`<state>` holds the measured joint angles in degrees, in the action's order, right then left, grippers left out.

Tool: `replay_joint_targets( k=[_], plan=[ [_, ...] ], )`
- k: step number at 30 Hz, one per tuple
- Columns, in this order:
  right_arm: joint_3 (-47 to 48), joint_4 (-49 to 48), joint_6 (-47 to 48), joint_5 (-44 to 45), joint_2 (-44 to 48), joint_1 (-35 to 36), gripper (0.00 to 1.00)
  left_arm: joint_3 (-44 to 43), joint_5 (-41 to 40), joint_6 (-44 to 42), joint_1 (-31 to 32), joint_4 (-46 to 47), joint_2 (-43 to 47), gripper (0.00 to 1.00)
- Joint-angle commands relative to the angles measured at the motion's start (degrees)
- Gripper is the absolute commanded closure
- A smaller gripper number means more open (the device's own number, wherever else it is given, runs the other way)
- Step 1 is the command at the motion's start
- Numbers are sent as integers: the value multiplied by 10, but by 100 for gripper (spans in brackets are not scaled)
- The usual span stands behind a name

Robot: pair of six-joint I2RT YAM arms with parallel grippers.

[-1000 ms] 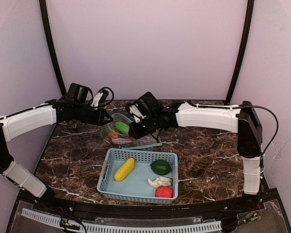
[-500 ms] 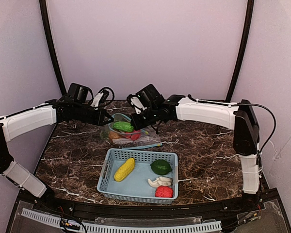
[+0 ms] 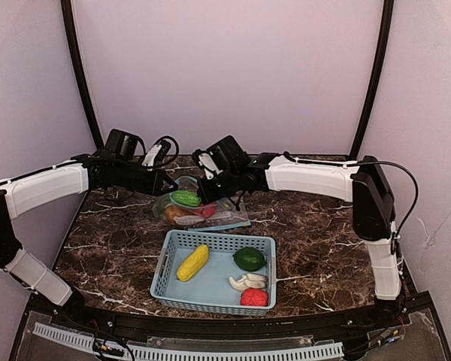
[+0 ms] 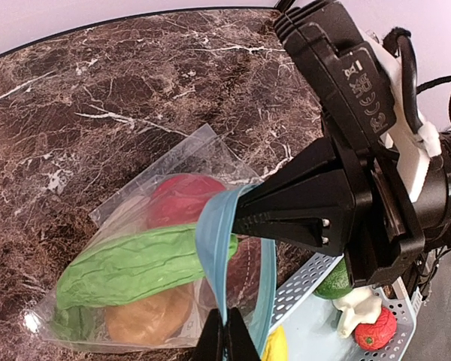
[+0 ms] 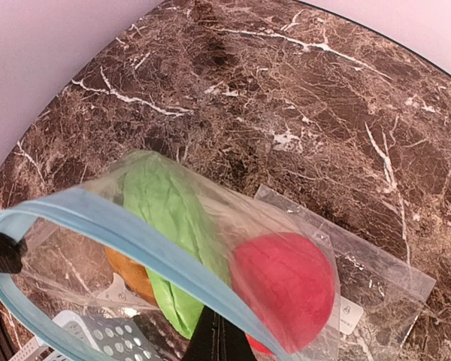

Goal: Place the food in the zip-top bag and seal the zipper
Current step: Adjust the fake vegetable in the zipper food storage bag.

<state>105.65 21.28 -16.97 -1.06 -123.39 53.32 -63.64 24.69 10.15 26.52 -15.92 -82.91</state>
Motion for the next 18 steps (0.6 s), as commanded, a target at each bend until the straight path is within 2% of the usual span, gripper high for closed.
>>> replay_joint_targets(
  k=[1, 12, 18],
  plan=[
    [18, -55, -11, 19, -13, -2, 100, 3, 21, 1, 2, 7, -3, 99],
    [-18, -61, 6, 37, -12, -2, 100, 10, -5, 8, -4, 14, 14, 99],
    [-28, -79, 0, 15, -14, 3, 100, 7, 24, 14, -9, 19, 6, 99]
  ],
)
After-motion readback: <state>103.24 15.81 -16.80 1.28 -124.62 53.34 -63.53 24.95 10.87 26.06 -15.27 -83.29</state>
